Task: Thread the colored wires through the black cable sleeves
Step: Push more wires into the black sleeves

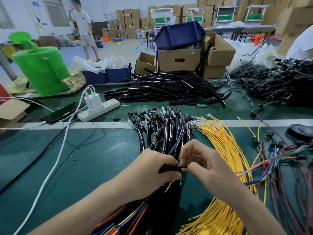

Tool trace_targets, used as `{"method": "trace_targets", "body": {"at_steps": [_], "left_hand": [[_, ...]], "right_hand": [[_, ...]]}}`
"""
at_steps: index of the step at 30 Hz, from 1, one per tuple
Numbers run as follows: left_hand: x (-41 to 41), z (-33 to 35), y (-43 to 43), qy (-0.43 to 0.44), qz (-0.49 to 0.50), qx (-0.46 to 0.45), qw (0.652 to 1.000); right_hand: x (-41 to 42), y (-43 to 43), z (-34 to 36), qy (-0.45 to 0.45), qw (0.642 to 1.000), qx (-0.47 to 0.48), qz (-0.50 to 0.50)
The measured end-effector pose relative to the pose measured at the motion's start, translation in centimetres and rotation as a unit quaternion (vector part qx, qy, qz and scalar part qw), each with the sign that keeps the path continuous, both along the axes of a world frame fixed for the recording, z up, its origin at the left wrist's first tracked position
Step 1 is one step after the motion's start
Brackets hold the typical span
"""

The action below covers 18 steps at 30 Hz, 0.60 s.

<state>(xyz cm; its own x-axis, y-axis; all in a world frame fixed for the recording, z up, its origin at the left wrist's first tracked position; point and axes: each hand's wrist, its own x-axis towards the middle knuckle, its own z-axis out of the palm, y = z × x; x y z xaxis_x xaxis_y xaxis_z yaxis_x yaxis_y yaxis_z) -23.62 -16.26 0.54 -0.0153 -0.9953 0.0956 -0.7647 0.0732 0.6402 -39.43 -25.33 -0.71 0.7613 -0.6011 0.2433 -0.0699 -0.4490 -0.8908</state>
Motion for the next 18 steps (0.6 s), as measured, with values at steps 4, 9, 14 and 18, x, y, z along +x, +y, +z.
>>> {"method": "trace_targets", "body": {"at_steps": [4, 9, 14, 18], "left_hand": [[-0.7, 0.0, -0.2, -0.014, -0.027, -0.022, 0.999], [-1.2, -0.3, -0.3, -0.056, -0.015, -0.075, 0.996], [1.3, 0.5, 0.8, -0.028, 0.087, -0.093, 0.991], [1.9, 0.7, 1.6, -0.037, 0.056, -0.031, 0.997]], "right_hand": [[0.2, 0.5, -0.2, -0.004, 1.000, -0.003, -0.008], [0.5, 0.6, -0.7, 0.070, 0.991, -0.092, -0.068], [-0.3, -0.8, -1.3, 0.205, 0.908, -0.280, -0.233], [0.3, -0.5, -0.1, 0.216, 0.892, -0.342, -0.200]]}}
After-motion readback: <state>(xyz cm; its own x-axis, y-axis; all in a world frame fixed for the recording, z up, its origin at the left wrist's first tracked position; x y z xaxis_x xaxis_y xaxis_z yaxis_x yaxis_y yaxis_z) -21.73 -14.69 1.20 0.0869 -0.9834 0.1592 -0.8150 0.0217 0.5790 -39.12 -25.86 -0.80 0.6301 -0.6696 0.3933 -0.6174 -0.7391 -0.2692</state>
